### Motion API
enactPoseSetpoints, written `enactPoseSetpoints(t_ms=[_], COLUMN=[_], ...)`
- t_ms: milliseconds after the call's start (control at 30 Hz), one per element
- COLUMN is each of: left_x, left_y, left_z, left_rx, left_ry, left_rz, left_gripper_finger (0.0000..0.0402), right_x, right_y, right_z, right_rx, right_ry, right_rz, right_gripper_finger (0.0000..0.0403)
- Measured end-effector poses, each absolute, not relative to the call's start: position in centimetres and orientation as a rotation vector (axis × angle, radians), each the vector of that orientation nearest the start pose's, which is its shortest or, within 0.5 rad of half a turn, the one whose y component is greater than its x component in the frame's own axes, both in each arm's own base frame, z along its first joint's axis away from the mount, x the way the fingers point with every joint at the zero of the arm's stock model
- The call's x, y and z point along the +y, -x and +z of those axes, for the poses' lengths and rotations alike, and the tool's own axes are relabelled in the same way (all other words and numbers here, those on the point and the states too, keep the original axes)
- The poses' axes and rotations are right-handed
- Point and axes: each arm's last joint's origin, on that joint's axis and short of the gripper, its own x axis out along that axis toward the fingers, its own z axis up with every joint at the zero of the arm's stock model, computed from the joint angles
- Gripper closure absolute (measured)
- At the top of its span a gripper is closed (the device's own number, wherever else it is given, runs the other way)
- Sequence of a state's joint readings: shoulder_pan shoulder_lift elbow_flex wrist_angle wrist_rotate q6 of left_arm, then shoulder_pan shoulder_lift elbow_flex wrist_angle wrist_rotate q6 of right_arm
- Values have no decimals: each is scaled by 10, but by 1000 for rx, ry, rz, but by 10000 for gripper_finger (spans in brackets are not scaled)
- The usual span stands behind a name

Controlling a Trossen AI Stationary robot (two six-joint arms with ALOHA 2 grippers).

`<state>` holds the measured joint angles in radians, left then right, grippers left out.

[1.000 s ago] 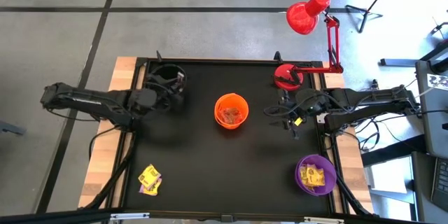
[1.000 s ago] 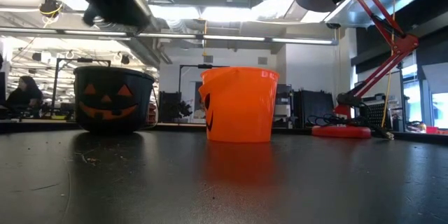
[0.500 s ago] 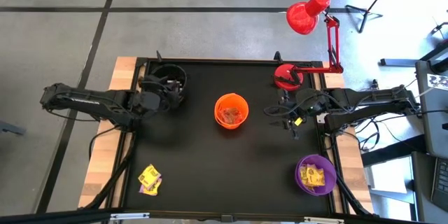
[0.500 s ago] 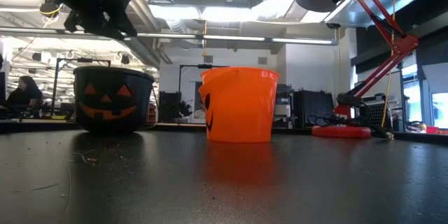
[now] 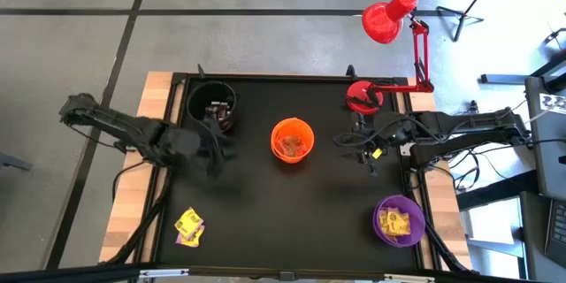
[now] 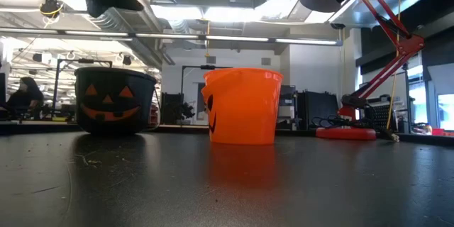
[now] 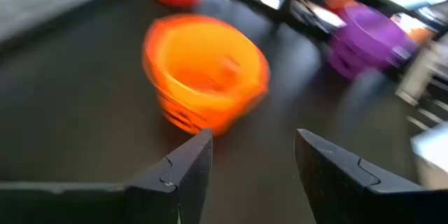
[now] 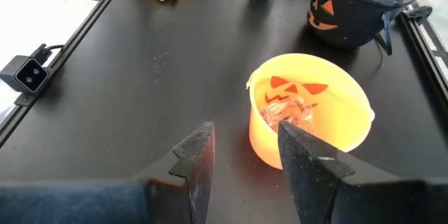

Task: Sort candy
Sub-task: Put the yellow candy into the purple bucket

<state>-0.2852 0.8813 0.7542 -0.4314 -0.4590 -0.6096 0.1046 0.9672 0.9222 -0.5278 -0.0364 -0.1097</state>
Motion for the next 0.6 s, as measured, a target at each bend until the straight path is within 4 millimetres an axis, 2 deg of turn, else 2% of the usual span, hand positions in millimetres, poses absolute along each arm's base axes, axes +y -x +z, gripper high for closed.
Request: enactPoseSetpoints(t_ms=[167,300,467,600], left_x=[-78,-110,-146,-169], left_y=[-194,-199,-195,-180], left_z=[268,244,215,194], left_rx=[609,792,1040,1316], left_ry=[546,670,867,1044], left_rz=[188,133,159,289], left_gripper_finger=[211,211,211,213], right_x=[22,22,22,22], right_y=[-198,-198,-198,-198], right_z=[317,318,318,318], right_rx=[563,563,562,562], right_ry=[126,126,122,121], right_rz=[168,169,181,183], right_gripper_finger=[249,249,249,249])
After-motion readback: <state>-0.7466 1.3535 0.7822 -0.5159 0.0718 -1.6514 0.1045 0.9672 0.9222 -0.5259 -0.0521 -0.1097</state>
